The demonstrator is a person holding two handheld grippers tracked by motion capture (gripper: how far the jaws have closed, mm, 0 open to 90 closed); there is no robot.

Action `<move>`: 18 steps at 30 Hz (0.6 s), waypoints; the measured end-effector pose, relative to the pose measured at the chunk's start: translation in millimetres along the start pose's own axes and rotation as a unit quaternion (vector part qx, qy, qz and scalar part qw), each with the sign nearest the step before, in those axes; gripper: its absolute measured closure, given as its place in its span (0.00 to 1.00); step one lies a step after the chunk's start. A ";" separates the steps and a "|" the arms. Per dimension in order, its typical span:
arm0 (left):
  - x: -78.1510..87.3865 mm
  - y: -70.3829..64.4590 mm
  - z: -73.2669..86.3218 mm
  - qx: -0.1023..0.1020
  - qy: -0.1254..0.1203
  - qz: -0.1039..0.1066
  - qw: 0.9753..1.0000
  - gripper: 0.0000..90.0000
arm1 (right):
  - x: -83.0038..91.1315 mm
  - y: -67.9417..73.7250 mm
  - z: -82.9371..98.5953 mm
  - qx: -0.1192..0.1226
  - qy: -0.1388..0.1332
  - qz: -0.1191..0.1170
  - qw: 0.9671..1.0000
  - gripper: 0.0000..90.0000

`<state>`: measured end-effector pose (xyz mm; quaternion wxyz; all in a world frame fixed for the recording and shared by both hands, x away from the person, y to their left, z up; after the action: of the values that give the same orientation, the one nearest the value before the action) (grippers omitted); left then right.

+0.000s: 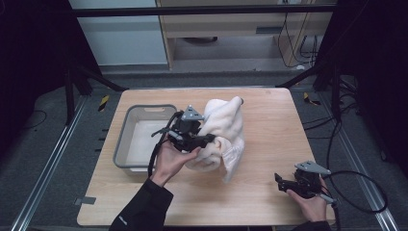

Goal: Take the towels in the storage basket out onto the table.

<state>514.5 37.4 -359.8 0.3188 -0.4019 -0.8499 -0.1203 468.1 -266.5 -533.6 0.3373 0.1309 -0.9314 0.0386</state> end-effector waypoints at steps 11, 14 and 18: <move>-32.5 -6.3 9.8 0.004 0.016 0.014 1.000 0.76 | -0.2 -2.0 0.6 0.004 -0.003 0.005 1.000 0.10; -41.8 -7.3 12.9 0.004 0.021 0.016 1.000 0.75 | -0.3 -2.5 0.9 0.005 -0.003 0.005 1.000 0.10; -51.0 -7.7 16.7 0.004 0.025 0.017 1.000 0.75 | -0.8 -2.8 1.1 0.007 -0.003 0.007 1.000 0.10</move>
<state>525.3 9.2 -404.8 0.3437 -0.4115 -0.8353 -0.1220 468.7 -269.2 -535.0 0.3335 0.1271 -0.9329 0.0474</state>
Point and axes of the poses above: each handheld gripper's, and its own axes: x roughly backward along the jaws, z roughly out of its underside, y roughly to its left, the point moved 7 cm from there along -x, roughly forward along the jaws, and after that the axes turned 1 degree about y, right-handed, at the moved point
